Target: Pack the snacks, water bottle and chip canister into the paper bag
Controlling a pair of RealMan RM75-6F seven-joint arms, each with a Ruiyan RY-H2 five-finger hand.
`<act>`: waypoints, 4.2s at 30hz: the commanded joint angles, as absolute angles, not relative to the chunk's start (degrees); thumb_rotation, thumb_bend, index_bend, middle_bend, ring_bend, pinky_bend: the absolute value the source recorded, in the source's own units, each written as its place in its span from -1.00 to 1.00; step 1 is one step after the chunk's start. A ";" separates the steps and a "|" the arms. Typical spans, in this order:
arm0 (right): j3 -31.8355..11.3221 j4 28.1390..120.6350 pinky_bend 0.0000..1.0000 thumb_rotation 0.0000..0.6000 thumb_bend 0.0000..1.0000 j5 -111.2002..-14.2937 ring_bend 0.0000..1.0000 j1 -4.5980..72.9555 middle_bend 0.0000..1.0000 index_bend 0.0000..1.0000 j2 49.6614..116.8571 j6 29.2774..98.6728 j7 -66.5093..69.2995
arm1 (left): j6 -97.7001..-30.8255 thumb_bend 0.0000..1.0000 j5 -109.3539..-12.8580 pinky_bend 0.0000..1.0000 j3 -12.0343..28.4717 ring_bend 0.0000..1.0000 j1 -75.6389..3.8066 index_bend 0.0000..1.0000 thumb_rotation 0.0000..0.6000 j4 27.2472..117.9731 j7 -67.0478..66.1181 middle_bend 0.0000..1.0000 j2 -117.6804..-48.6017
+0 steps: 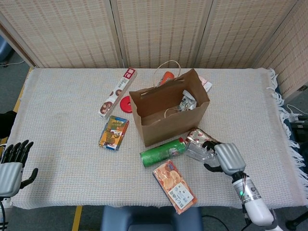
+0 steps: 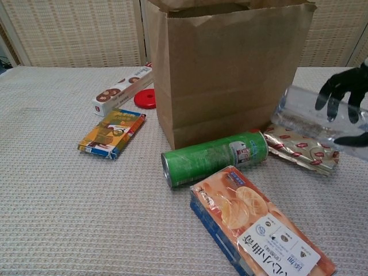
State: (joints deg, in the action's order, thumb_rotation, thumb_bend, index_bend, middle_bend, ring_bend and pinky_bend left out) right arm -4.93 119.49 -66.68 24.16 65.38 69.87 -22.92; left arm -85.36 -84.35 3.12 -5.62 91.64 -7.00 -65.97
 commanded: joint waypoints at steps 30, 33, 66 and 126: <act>-32.58 88.01 0.32 1.00 -0.32 -57.28 0.22 52.71 0.18 0.37 87.37 77.78 -27.80 | -84.95 -0.25 -84.32 -1.00 3.21 -1.00 -5.83 -1.00 1.00 91.27 -5.78 -1.00 -65.84; -30.82 83.45 0.30 1.00 -0.32 -59.50 0.19 53.66 0.18 0.36 89.13 77.10 -26.12 | -84.91 -0.25 -84.36 -1.00 3.18 -1.00 -5.84 -1.00 1.00 91.28 -5.61 -1.00 -65.77; -31.30 78.49 -0.43 1.00 -0.74 -52.36 -0.68 57.14 -0.48 -0.87 95.97 71.41 -25.35 | -84.41 -0.25 -84.30 -1.00 3.09 -1.00 -6.03 -1.00 1.00 91.34 -4.64 -1.00 -65.37; -10.13 86.61 -1.00 1.00 -0.79 -49.07 -1.00 24.51 -0.96 -1.00 89.74 69.87 -31.71 | -85.84 -0.26 -85.31 -1.00 2.89 -1.00 -5.58 -1.00 1.00 90.59 -6.43 -1.00 -66.28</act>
